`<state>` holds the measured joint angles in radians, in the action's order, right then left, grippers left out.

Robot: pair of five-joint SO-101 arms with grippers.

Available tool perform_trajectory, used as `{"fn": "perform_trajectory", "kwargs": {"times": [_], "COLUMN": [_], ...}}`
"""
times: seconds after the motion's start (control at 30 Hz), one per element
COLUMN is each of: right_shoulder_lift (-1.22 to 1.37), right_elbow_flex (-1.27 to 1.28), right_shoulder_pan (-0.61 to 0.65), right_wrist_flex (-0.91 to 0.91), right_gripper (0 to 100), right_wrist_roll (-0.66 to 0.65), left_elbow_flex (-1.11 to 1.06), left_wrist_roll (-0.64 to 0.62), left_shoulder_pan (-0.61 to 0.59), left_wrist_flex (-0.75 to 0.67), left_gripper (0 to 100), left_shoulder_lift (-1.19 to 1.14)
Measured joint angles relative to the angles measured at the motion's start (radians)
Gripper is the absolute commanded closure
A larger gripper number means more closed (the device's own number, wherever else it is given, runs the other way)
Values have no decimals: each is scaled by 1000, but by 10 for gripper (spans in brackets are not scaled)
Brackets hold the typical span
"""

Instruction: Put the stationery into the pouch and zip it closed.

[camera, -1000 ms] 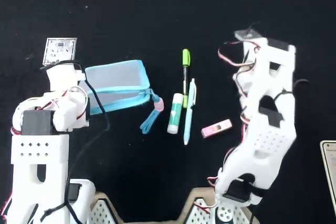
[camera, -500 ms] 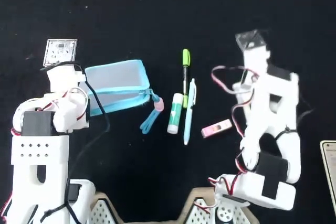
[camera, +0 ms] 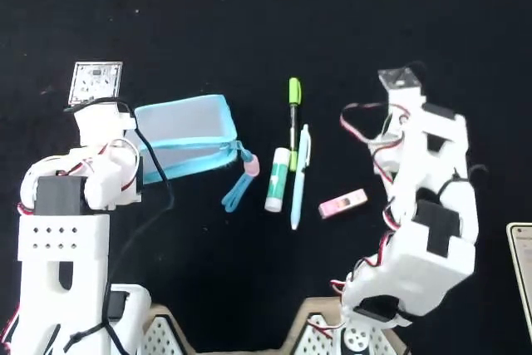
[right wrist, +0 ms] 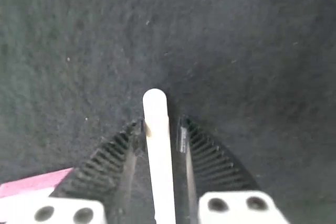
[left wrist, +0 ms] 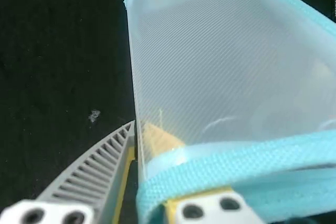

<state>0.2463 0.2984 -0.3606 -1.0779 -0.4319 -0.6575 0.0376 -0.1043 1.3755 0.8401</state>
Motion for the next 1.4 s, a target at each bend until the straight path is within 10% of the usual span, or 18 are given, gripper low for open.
{"fn": "perform_trajectory", "kwargs": {"times": [0.87,1.4], "right_shoulder_lift": [-92,-1126], "right_elbow_flex": [-54,-52], "right_shoulder_pan": [26,609], "right_wrist_flex": [-110,-341], "right_gripper": [988,987], "right_wrist_roll": [-29,259], "left_elbow_flex": [0,-44], "left_wrist_roll": [0,0], "left_shoulder_pan": [0,0], "left_wrist_flex": [0,-38], "left_gripper": [970,970], "left_shoulder_lift": [2,2]}}
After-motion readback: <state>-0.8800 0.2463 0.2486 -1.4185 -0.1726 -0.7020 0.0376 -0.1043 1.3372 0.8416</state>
